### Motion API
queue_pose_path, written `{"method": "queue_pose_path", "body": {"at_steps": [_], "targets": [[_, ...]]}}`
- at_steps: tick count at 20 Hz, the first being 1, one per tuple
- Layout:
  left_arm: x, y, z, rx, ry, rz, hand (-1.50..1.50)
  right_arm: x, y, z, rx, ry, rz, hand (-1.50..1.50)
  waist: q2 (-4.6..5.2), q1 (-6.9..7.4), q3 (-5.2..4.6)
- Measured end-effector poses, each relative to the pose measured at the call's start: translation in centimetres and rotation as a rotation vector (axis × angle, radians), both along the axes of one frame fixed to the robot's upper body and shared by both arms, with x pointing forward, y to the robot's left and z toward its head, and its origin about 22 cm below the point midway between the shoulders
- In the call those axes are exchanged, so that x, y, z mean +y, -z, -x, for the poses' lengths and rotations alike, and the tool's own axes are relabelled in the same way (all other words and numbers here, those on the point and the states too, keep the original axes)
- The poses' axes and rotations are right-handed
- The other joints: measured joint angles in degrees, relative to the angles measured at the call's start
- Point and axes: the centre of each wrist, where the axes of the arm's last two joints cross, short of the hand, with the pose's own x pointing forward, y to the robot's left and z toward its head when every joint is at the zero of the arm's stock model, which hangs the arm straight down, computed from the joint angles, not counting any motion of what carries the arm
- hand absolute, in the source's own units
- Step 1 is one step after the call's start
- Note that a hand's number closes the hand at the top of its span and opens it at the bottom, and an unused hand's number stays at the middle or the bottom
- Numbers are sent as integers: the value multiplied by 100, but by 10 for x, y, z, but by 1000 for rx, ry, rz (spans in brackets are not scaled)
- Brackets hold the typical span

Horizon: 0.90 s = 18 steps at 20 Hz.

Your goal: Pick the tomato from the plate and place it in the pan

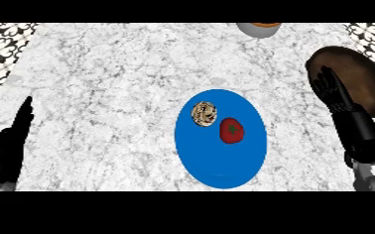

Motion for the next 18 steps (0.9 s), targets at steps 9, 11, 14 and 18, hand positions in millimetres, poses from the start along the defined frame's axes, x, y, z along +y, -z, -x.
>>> {"method": "queue_pose_path", "body": {"at_steps": [9,11,14,18], "targets": [[-68,-29,-39,-168,190,341,0,33,-35,-44,-120,-280,-40,150,-83,105,98],[-71,-33,-44,-181,205,391,0,23,-30,-41,-178,-279,25,-150,-100,35,105],[-78,-38,-49,-187,222,437,0,1,-11,-27,-192,-280,122,-150,-119,-20,111],[-78,-39,-51,-193,231,459,0,-32,-15,-23,-212,-285,264,-150,-130,-27,115]]}}
